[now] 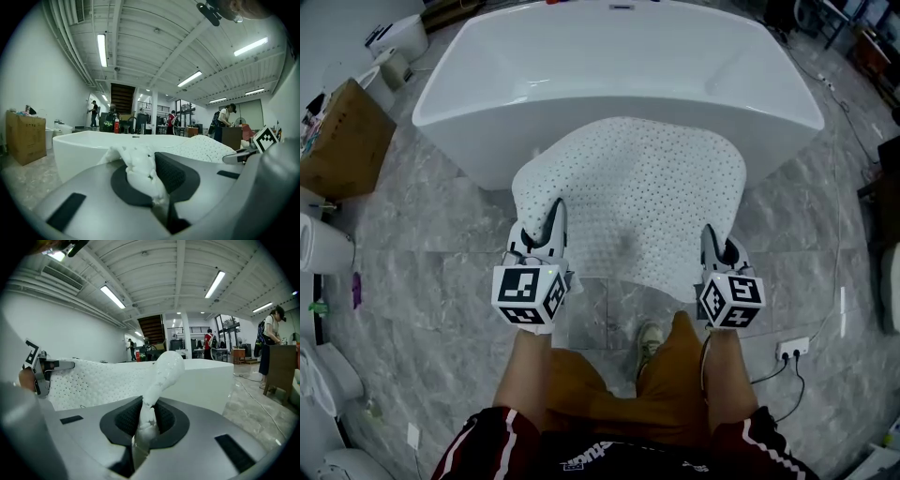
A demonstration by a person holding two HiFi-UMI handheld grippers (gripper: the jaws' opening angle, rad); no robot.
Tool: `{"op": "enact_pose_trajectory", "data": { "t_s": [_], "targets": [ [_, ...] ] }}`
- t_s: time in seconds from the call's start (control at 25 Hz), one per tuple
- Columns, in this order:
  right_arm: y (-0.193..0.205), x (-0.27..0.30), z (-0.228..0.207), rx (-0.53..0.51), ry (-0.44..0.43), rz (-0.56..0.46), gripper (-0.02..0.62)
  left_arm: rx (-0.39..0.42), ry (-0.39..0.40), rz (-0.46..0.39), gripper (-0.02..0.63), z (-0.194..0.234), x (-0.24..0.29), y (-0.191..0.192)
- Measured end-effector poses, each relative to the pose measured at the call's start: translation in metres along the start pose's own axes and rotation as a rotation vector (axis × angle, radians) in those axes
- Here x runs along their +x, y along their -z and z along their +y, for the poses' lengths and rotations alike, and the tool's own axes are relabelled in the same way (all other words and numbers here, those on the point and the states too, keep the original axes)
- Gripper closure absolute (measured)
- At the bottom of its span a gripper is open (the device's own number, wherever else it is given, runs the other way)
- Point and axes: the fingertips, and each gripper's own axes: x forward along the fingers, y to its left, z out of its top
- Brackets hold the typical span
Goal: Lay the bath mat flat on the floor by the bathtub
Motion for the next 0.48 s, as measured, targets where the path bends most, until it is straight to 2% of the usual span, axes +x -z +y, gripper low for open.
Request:
{"op": "enact_pose_trajectory", "data": {
  "t_s": [0.2, 0.48],
  "targets": [
    [0.034, 0.004, -0.005, -0.051, -0.021, 0.002, 0.548, -0.007, 0.008, -0.036, 0.569, 0.004, -0.002, 0.041],
    [0.049, 0.009, -0.008, -0.146, -0.048, -0.041, 0.548, -0.017, 0.01, -0.095, 0.569, 0.009, -0.004, 0.075]
  ]
}}
